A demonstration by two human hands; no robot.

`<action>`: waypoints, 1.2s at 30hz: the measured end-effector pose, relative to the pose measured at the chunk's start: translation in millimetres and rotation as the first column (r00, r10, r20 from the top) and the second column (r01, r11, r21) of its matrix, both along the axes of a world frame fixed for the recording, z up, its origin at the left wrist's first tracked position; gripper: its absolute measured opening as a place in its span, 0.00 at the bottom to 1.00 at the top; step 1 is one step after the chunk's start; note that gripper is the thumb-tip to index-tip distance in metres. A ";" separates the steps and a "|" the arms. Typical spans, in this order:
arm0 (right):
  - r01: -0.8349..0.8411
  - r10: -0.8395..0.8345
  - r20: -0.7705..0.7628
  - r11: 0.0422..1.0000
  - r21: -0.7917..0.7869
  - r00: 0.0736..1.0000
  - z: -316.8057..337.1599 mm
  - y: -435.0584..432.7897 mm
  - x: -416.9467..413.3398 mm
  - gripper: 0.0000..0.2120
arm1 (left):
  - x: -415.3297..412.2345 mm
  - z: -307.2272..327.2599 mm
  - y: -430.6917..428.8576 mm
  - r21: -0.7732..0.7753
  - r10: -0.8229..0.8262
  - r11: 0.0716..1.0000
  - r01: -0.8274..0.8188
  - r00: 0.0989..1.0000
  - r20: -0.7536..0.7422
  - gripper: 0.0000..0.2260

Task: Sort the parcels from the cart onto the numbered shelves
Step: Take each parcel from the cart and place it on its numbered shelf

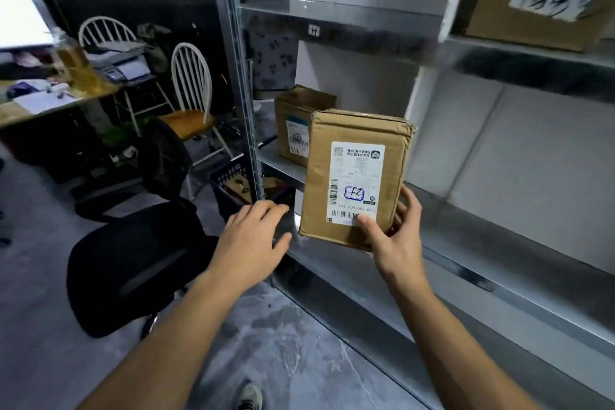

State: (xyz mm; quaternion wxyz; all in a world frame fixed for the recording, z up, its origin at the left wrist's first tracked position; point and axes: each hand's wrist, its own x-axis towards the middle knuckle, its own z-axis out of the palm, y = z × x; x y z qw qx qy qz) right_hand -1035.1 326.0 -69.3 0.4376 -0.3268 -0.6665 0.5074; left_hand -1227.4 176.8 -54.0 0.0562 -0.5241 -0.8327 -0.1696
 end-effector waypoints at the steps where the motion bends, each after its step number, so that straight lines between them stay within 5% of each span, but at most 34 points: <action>1: 0.022 -0.022 0.005 1.000 -0.001 1.000 -2.1 3.4 -16.5 0.35 | -17.9 -0.1 8.0 -0.006 -0.020 1.000 0.020 1.000 0.002 0.23; 13: 0.450 -0.459 0.174 0.889 0.088 0.871 -22.4 58.9 -119.8 0.38 | -178.0 0.6 102.8 -0.047 -0.300 0.952 0.301 0.953 0.035 0.22; 23: 0.565 -0.609 0.273 0.793 0.227 0.745 -43.3 78.4 -160.2 0.35 | -209.2 -13.0 157.9 -0.081 -0.403 0.909 0.409 0.911 0.084 0.22; 31: 0.594 -0.548 0.288 0.798 -0.100 0.785 -62.3 137.9 -172.3 0.38 | -219.5 -10.0 190.6 -0.096 -0.434 0.890 0.445 0.894 0.113 0.22; 36: 0.616 -0.560 0.308 0.778 -0.124 0.769 -77.4 157.2 -164.1 0.39 | -222.1 -14.6 200.6 -0.108 -0.438 0.885 0.452 0.889 0.133 0.22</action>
